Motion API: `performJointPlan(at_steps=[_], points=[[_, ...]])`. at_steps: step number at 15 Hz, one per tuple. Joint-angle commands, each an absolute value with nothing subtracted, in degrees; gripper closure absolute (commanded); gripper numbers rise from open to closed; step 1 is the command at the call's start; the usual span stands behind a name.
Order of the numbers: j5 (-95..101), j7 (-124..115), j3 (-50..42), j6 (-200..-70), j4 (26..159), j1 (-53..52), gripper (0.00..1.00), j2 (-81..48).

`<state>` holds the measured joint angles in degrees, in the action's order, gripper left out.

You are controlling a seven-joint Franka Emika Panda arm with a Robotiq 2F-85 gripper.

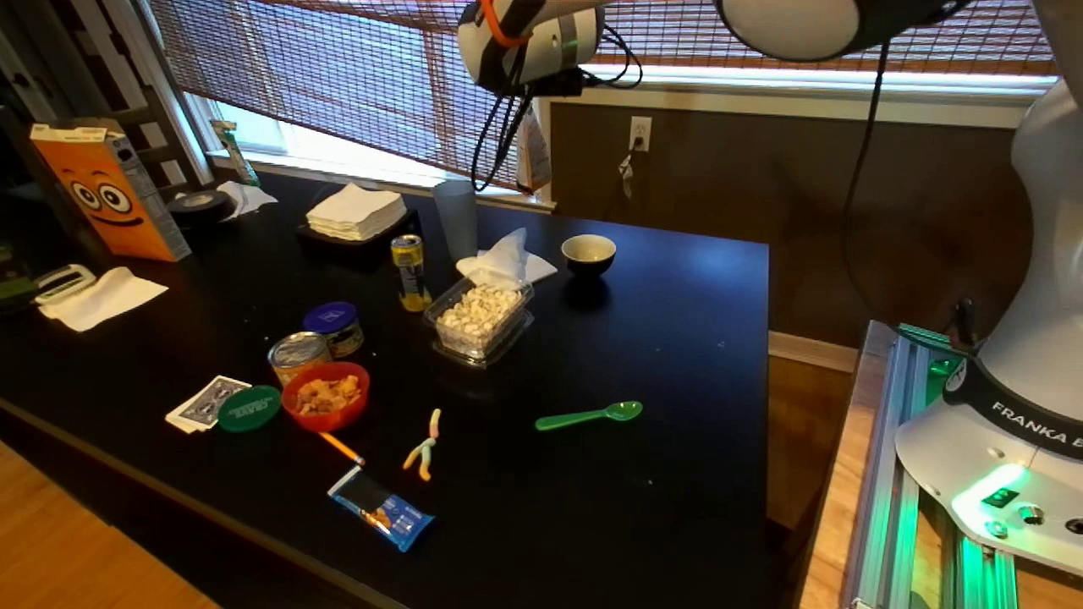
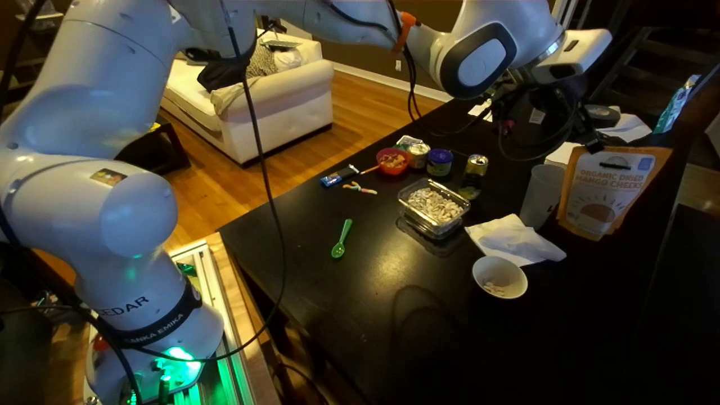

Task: Move the white and yellow packet to the right.

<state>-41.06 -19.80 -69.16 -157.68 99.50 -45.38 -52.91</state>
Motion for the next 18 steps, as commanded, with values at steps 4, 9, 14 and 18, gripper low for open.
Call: performJointPlan(at_steps=[4, 9, 14, 18], points=[[-23.84, -39.34, -57.90, -154.04, 87.89, -29.89, 1.00, -52.72], [-14.59, -46.21, -49.44, -152.54, 82.50, -20.62, 1.00, -52.10], [-8.97, -47.87, -41.68, -150.27, 78.82, -13.45, 1.00, -52.46], [-5.42, -48.07, -37.10, -149.09, 76.95, -9.07, 1.00, -53.08]])
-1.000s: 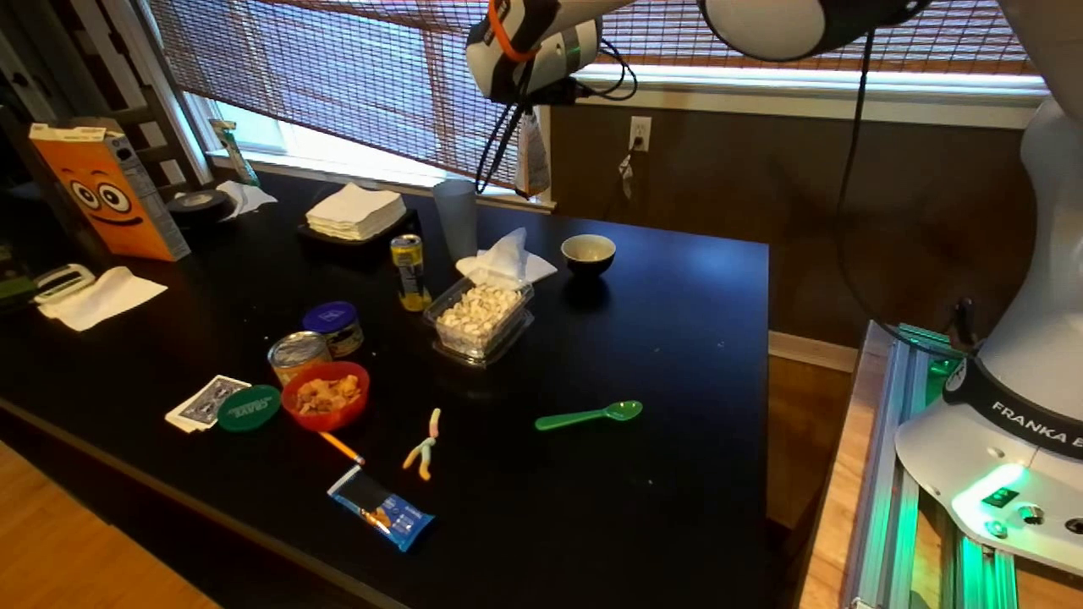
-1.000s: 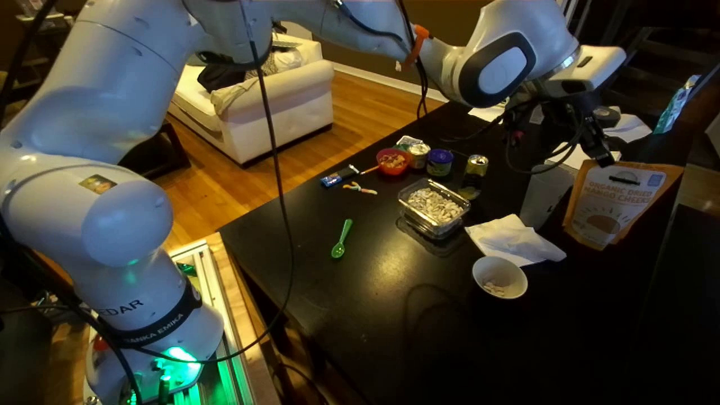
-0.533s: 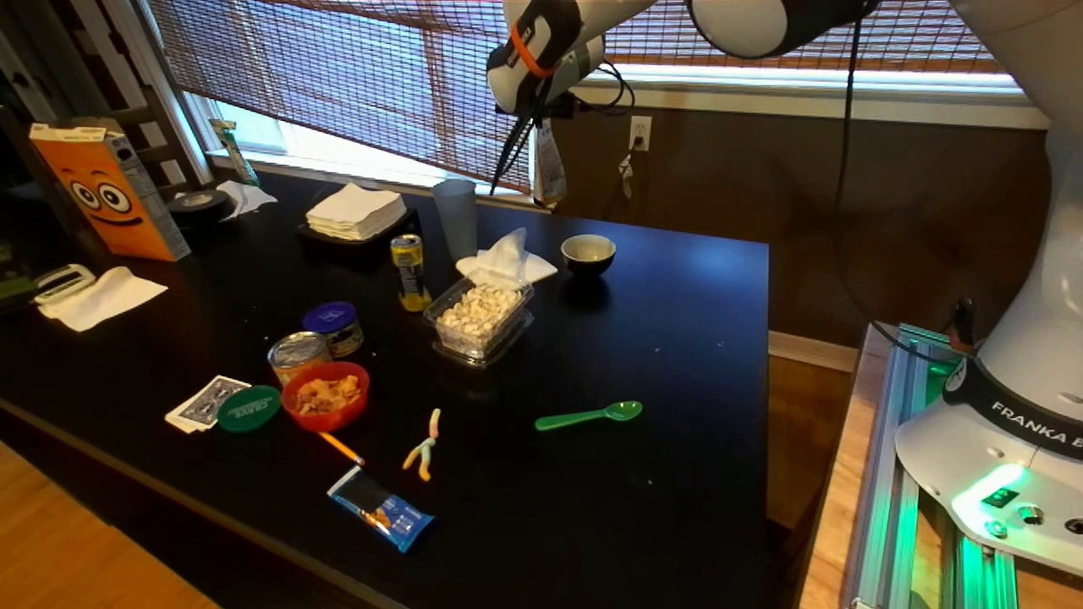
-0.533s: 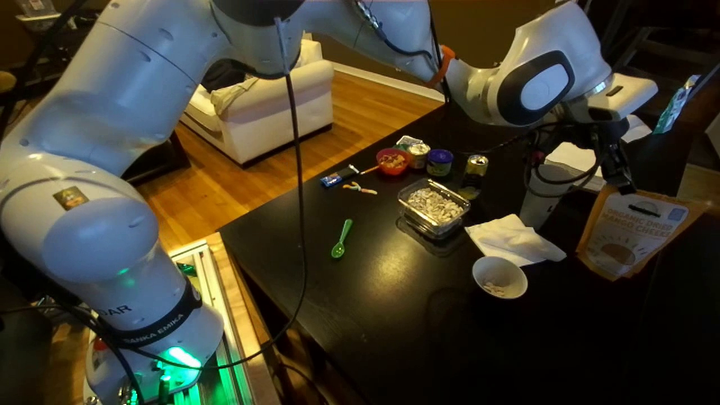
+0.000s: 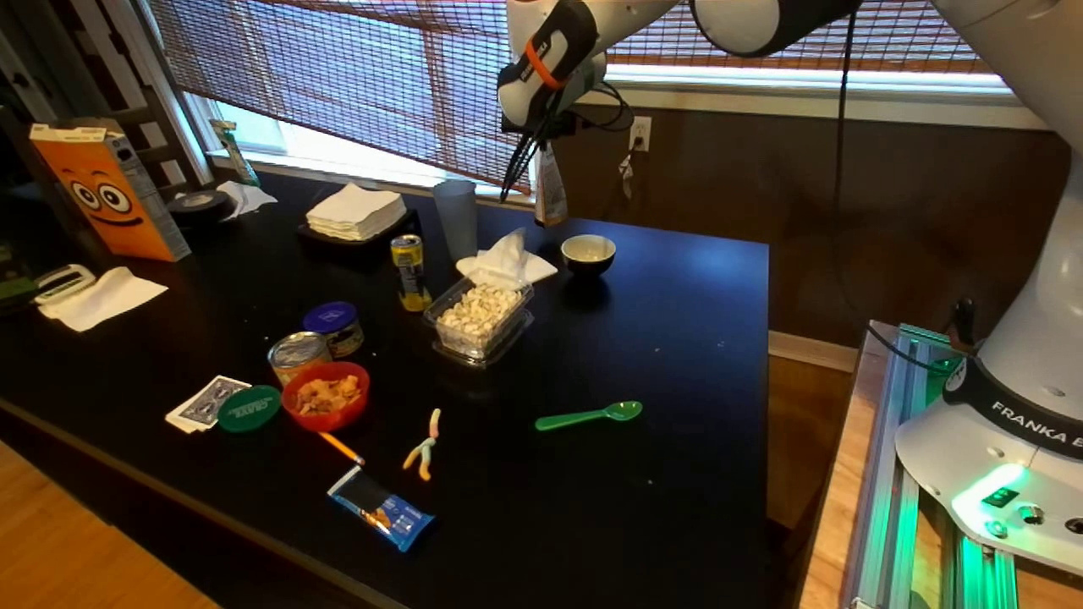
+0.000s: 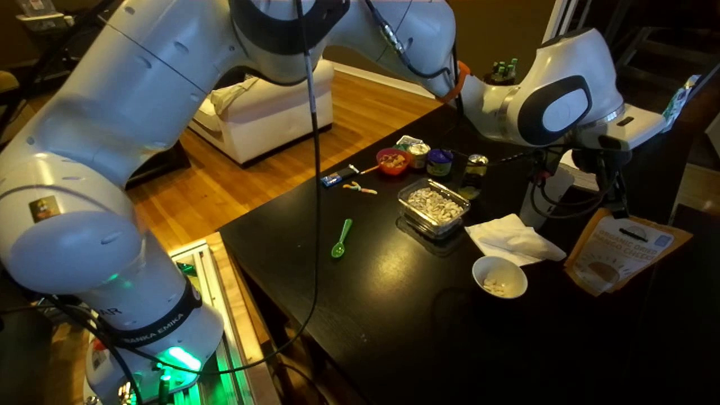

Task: Move the white and yellow packet to the right.

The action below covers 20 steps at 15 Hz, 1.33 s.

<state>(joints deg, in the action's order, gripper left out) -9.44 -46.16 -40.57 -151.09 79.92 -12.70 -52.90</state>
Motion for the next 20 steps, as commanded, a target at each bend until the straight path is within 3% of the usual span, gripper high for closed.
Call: performJointPlan(at_steps=[1, 8, 9, 10, 15, 20], points=[[-4.69, -47.78, -36.03, -148.86, 76.90, -8.18, 1.00, -52.97], [-0.85, -46.74, -29.82, -146.71, 76.27, -3.54, 1.00, -52.61], [-0.44, -47.06, -29.41, -145.66, 75.89, -3.27, 0.74, -52.50], [0.02, -47.20, -29.07, -145.55, 75.77, -3.15, 0.73, -52.09], [4.91, -46.33, -29.19, -147.15, 80.58, -7.92, 0.40, -42.60], [13.70, -38.55, -25.43, -136.00, 91.31, -10.22, 0.05, -28.69]])
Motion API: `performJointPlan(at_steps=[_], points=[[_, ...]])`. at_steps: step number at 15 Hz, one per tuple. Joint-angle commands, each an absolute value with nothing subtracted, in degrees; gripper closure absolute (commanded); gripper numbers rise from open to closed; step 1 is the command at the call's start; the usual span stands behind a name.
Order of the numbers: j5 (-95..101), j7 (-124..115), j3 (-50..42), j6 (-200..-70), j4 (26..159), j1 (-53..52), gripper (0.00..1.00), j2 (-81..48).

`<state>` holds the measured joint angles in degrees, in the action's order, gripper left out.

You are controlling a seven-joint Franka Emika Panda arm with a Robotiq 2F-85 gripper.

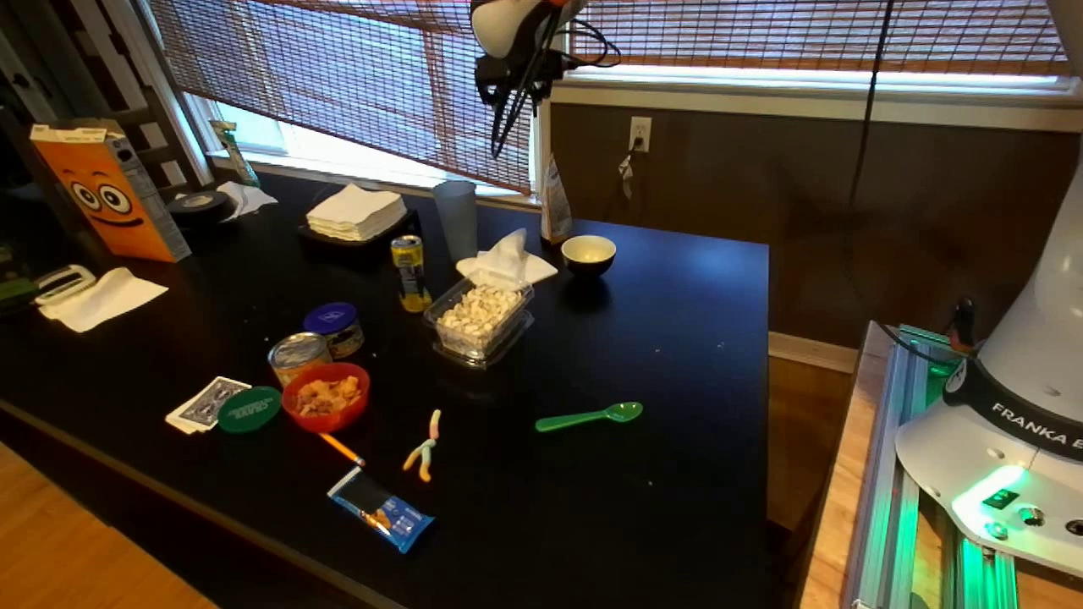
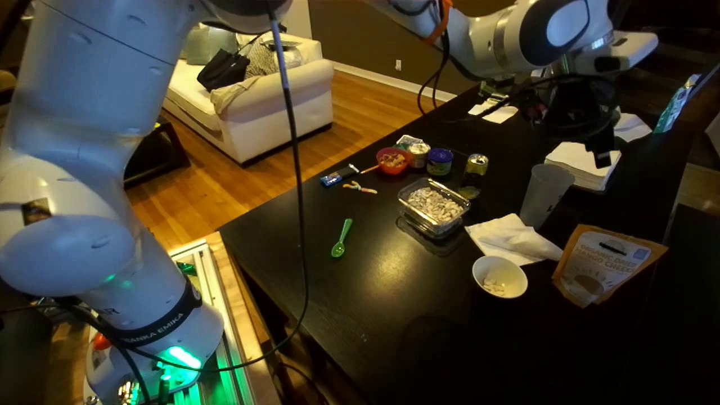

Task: Move the white and yellow packet to the right.

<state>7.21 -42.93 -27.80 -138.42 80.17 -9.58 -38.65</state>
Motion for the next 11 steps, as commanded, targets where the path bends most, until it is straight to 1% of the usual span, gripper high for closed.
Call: performJointPlan(at_steps=[1, 5, 6, 7, 11], points=[[15.67, -36.12, -24.44, -135.65, 93.49, -9.57, 0.01, -26.41], [26.23, -27.82, -23.88, -137.86, 104.63, -7.05, 0.00, -17.66], [23.26, -32.38, -22.48, -135.14, 96.02, -6.05, 0.00, -24.09], [23.66, -31.83, -22.09, -135.30, 97.55, -5.24, 0.00, -22.80], [23.37, -31.98, -20.81, -135.35, 96.81, -4.49, 0.00, -23.40]])
